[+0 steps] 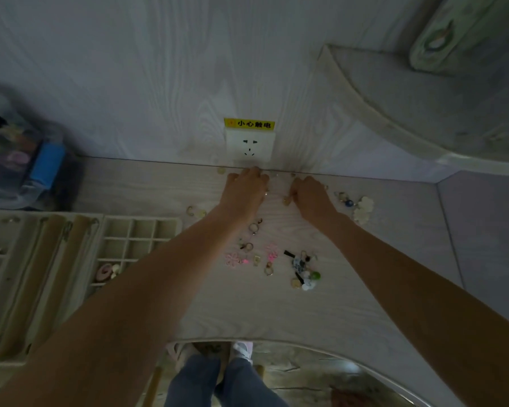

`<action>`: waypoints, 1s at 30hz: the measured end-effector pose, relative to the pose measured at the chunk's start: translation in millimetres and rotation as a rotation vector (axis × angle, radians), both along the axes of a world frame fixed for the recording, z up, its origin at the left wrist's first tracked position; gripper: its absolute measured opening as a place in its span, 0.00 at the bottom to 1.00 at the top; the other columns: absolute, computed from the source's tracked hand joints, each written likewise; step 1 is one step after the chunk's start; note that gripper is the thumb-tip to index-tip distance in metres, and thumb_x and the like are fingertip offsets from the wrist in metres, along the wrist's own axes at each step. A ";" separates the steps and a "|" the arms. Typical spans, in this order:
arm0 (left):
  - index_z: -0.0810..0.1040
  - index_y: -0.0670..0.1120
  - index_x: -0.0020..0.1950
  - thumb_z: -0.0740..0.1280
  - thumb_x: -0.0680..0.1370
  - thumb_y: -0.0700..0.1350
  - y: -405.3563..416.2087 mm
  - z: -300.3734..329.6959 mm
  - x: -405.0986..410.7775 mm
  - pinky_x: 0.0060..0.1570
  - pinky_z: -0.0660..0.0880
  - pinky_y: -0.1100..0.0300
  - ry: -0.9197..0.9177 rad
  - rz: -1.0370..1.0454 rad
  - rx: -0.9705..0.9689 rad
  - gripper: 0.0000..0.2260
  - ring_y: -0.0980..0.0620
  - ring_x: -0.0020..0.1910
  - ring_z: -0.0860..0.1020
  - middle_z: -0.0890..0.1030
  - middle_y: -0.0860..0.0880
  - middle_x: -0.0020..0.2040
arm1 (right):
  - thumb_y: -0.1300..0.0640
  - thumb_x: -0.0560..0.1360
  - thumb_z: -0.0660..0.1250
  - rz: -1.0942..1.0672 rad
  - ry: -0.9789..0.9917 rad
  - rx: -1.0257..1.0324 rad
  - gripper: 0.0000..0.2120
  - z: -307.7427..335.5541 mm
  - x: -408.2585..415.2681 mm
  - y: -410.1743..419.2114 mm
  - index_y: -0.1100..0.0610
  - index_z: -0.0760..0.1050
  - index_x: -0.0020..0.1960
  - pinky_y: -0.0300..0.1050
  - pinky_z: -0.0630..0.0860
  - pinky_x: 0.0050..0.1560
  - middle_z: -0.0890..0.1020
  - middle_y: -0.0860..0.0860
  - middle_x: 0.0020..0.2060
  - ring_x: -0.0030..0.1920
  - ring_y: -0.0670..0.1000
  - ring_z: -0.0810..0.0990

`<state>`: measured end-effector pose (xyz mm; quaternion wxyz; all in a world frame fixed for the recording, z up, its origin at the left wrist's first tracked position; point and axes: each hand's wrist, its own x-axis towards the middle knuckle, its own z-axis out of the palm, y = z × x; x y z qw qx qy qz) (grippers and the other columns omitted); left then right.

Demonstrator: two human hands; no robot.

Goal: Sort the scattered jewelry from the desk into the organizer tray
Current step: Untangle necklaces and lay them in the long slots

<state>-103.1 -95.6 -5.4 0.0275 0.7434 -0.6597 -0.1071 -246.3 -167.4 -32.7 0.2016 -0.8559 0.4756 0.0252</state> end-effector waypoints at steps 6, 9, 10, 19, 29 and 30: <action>0.71 0.41 0.62 0.65 0.77 0.41 -5.9 1.7 -0.6 0.58 0.68 0.50 0.119 0.070 0.028 0.14 0.44 0.63 0.68 0.69 0.43 0.62 | 0.69 0.79 0.52 -0.007 -0.134 -0.055 0.12 8.8 -4.9 9.8 0.65 0.70 0.58 0.39 0.61 0.53 0.71 0.60 0.57 0.58 0.57 0.67; 0.72 0.42 0.62 0.66 0.77 0.42 -7.7 4.0 1.3 0.57 0.68 0.50 0.184 0.084 0.078 0.14 0.44 0.62 0.68 0.70 0.43 0.61 | 0.64 0.81 0.53 -0.053 -0.412 0.134 0.06 39.5 1.0 12.7 0.62 0.68 0.52 0.33 0.66 0.40 0.75 0.58 0.49 0.47 0.52 0.73; 0.73 0.41 0.61 0.65 0.77 0.42 -8.3 7.2 2.2 0.56 0.69 0.50 0.196 0.080 0.094 0.13 0.44 0.61 0.69 0.70 0.43 0.60 | 0.64 0.81 0.53 -0.063 -0.491 0.203 0.04 50.9 4.4 14.8 0.60 0.66 0.51 0.30 0.67 0.34 0.76 0.55 0.46 0.41 0.49 0.74; 0.81 0.44 0.52 0.67 0.76 0.42 10.0 72.3 31.1 0.46 0.67 0.67 0.649 0.318 -0.155 0.07 0.55 0.48 0.77 0.81 0.50 0.48 | 0.62 0.81 0.54 -0.202 -0.704 0.341 0.05 91.2 22.4 13.6 0.57 0.64 0.46 0.44 0.74 0.42 0.71 0.48 0.35 0.35 0.46 0.71; 0.80 0.44 0.43 0.61 0.80 0.45 40.7 128.8 54.0 0.35 0.71 0.62 1.287 0.493 -0.016 0.11 0.55 0.28 0.69 0.70 0.52 0.29 | 0.56 0.77 0.64 -0.091 -0.585 0.295 0.05 137.2 29.4 36.7 0.57 0.75 0.51 0.31 0.64 0.32 0.71 0.42 0.26 0.28 0.39 0.71; 0.80 0.44 0.43 0.59 0.81 0.45 45.4 132.1 55.7 0.34 0.70 0.62 1.353 0.506 -0.001 0.12 0.56 0.27 0.69 0.70 0.52 0.29 | 0.58 0.77 0.64 -0.071 -0.573 0.277 0.06 142.3 29.8 40.3 0.58 0.78 0.50 0.29 0.65 0.31 0.72 0.40 0.24 0.27 0.36 0.72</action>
